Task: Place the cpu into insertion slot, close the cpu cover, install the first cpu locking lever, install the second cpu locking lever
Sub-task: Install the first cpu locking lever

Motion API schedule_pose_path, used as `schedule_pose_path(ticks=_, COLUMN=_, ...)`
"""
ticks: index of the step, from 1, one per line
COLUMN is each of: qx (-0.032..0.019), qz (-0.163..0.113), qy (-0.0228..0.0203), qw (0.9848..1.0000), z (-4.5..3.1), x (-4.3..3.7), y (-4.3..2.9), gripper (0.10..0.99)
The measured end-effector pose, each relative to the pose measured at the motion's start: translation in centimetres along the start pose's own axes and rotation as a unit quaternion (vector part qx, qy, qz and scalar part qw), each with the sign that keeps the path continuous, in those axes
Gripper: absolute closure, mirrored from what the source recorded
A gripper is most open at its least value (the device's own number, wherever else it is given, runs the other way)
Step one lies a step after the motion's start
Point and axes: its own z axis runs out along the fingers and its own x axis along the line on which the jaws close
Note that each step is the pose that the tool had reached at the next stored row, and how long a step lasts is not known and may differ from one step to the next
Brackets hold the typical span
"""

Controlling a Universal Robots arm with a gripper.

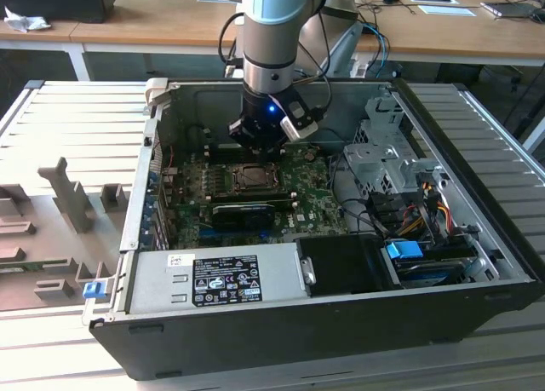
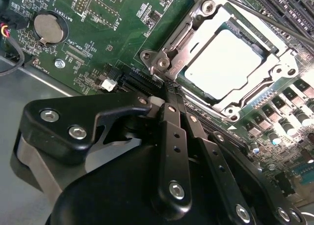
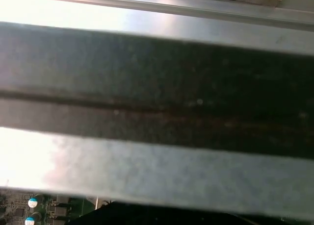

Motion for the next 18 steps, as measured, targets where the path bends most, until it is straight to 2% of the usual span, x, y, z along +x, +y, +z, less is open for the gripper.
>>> schedule_pose_path(ticks=5, qx=-0.0008, qz=0.000, qy=0.0001, qw=1.0000, z=0.21, x=0.02, y=-0.03, gripper=0.980)
schedule_pose_path(ticks=7, qx=-0.0015, qz=0.000, qy=-0.0003, qw=1.0000, z=-0.08, x=-0.01, y=0.02, gripper=0.980)
schedule_pose_path(ticks=11, qx=-0.0010, qz=0.000, qy=-0.0001, qw=1.0000, z=-1.40, x=-0.03, y=0.14, gripper=0.980)
schedule_pose_path(ticks=18, qx=-0.0009, qz=0.000, qy=0.0000, qw=1.0000, z=-1.47, x=0.02, y=-0.30, gripper=0.980)
